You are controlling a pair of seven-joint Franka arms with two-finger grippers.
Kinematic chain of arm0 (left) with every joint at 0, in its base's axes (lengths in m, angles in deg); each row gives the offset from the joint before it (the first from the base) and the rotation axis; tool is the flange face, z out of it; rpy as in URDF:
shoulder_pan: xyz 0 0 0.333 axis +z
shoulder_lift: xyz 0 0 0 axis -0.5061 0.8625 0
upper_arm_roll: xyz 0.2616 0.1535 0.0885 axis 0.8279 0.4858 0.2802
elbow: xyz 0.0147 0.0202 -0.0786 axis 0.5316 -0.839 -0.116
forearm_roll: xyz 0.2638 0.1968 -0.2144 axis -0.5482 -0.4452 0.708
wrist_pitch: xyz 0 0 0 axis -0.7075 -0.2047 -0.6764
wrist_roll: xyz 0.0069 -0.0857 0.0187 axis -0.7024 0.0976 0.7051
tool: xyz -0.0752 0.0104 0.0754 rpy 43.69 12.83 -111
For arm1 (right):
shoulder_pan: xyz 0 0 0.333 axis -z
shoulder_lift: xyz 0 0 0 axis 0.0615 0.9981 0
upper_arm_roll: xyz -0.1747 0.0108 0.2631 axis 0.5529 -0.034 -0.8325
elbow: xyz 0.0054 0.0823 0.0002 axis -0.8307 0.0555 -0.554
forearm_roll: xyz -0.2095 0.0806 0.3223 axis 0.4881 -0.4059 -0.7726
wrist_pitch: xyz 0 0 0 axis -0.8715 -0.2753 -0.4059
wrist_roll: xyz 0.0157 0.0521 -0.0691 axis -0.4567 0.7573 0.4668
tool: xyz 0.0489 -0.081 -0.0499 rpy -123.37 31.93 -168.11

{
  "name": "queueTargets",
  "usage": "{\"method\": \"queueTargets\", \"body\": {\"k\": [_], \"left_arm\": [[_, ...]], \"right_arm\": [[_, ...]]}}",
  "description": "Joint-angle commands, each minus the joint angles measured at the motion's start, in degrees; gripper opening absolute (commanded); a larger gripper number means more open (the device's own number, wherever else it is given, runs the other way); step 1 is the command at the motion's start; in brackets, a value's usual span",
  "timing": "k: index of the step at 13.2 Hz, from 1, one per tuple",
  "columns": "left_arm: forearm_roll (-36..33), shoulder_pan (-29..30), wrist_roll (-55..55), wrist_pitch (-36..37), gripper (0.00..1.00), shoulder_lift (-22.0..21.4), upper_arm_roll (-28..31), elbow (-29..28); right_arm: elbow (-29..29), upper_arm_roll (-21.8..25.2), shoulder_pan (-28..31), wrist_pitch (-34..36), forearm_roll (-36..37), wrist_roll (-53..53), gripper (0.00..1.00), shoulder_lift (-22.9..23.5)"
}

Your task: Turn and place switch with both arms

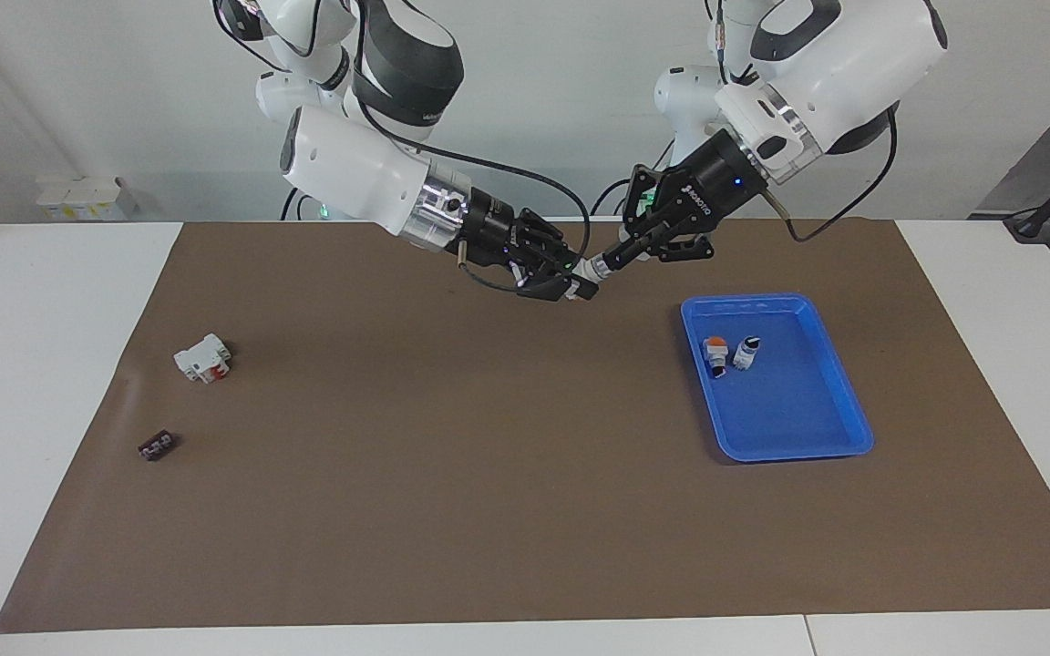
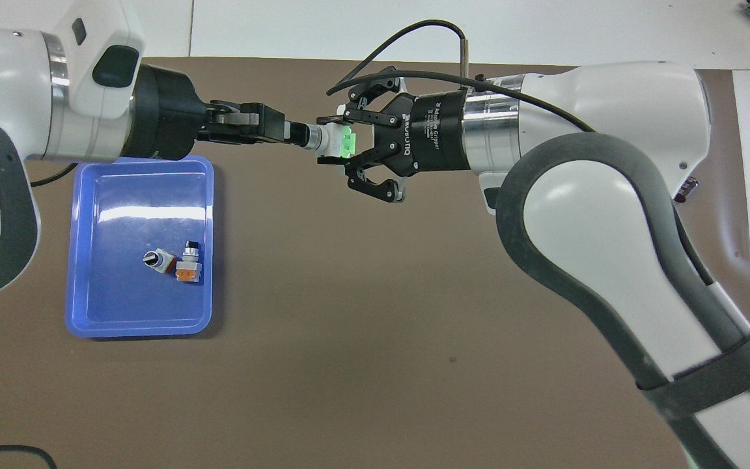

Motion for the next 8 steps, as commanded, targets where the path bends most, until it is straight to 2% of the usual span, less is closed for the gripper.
{"method": "queueTargets", "body": {"k": [1, 3, 8], "left_arm": [[-1.3, -0.2, -12.4, 2.5, 0.00, -2.0, 0.1, -0.7], [-1.3, -0.3, -23.9, 2.5, 0.00, -3.0, -0.1, -0.6], [-1.3, -0.8, -39.7, 2.7, 0.00, -3.7, -0.4, -0.6]], "right_arm": [[0.1, -0.4, 0.9, -0.7, 0.6, 0.0, 0.00, -0.8], [0.1, -0.3, 0.9, -0.7, 0.6, 0.0, 0.00, -0.8], [0.1, -0.3, 0.9, -0.7, 0.6, -0.4, 0.00, -0.8]]}}
